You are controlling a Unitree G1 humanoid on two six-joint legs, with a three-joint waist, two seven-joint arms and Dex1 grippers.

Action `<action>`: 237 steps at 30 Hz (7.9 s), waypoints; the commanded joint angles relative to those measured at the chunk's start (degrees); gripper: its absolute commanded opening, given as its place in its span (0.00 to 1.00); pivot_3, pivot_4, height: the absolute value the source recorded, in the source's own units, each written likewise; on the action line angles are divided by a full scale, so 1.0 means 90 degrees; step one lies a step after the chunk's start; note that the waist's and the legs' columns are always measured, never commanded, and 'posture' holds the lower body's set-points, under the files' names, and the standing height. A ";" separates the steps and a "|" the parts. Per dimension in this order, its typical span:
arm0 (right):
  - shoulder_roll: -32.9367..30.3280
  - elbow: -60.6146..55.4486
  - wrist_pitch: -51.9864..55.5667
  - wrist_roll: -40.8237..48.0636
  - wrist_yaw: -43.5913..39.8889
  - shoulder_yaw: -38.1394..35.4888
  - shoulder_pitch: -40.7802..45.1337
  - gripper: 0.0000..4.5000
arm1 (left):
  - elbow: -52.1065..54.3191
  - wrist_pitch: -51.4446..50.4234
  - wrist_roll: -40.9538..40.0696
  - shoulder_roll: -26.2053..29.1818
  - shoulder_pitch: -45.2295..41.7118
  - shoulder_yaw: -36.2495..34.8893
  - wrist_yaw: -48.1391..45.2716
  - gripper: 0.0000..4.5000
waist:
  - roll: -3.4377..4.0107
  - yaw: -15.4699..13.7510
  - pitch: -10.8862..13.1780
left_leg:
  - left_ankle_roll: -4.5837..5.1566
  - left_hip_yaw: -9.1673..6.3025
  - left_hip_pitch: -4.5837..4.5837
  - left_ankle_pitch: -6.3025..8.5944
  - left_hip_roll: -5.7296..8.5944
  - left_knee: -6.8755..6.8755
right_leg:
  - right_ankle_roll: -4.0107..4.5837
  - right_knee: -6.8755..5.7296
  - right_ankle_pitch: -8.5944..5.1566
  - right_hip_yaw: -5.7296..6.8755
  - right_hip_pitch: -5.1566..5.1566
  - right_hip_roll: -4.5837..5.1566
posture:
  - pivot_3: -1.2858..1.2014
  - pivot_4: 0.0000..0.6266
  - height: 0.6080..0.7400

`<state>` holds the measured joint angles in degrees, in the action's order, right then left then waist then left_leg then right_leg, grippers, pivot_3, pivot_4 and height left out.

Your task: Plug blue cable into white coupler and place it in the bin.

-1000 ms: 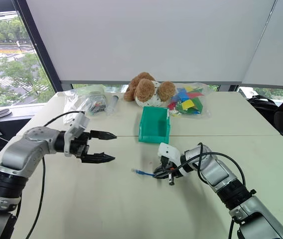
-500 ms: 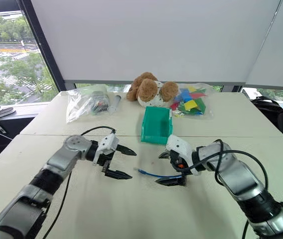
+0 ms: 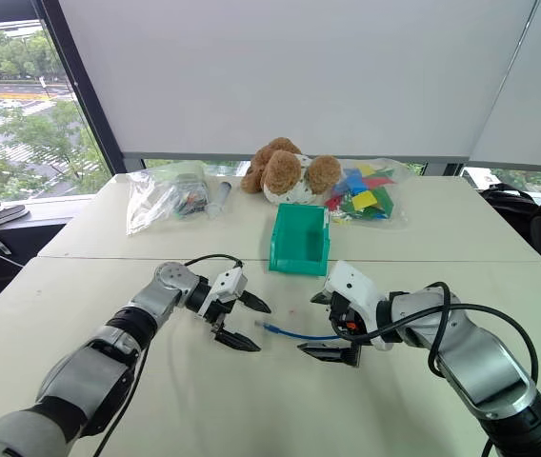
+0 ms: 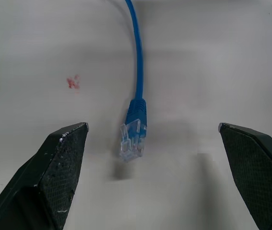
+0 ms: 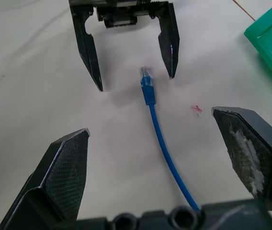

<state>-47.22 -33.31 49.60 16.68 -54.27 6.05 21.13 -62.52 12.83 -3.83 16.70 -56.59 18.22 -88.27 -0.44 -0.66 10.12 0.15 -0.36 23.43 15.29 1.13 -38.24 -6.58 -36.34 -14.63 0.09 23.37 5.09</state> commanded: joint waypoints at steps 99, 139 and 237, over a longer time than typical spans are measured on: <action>0.4380 0.1473 0.0009 0.8305 0.8770 -0.2076 0.0347 0.01 | 0.2232 0.3051 0.0075 0.0057 0.0411 -0.0933 0.2667 0.00 | 0.0001 0.0160 -0.0007 | 0.0005 -0.0006 0.0002 0.0002 -0.0007 0.0012 | -0.0002 -0.0005 0.0001 0.0001 0.0006 -0.0001 | 0.52 0.24 1.00; 0.0447 0.0935 -0.1025 0.1422 0.1916 0.1286 0.1726 0.00 | 0.2690 -0.1088 -0.0747 0.2177 0.1642 -0.1619 0.1308 0.99 | -0.0003 0.0144 0.0000 | 0.0005 -0.0004 0.0005 0.0002 -0.0011 0.0018 | -0.0001 0.0014 -0.0001 0.0003 0.0007 -0.0003 | 0.52 0.24 1.00; 0.0566 0.2156 -0.1451 -0.0392 -0.0763 0.1515 0.1717 0.00 | 0.0416 0.1378 0.0685 -0.0633 0.0690 -0.0133 0.0550 0.08 | -0.0006 0.0000 -0.0007 | 0.0005 -0.0009 -0.0004 0.0002 -0.0001 0.0000 | 0.0000 0.0012 0.0001 0.0007 -0.0011 0.0006 | 0.52 0.24 1.00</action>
<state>-41.46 -13.32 36.22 13.27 -60.97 21.69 35.55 -57.79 24.98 0.62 10.89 -50.24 16.10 -83.58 -0.49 -0.66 10.06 0.20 -0.44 23.40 15.31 1.12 -38.23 -6.58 -36.23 -14.62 0.15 23.27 5.14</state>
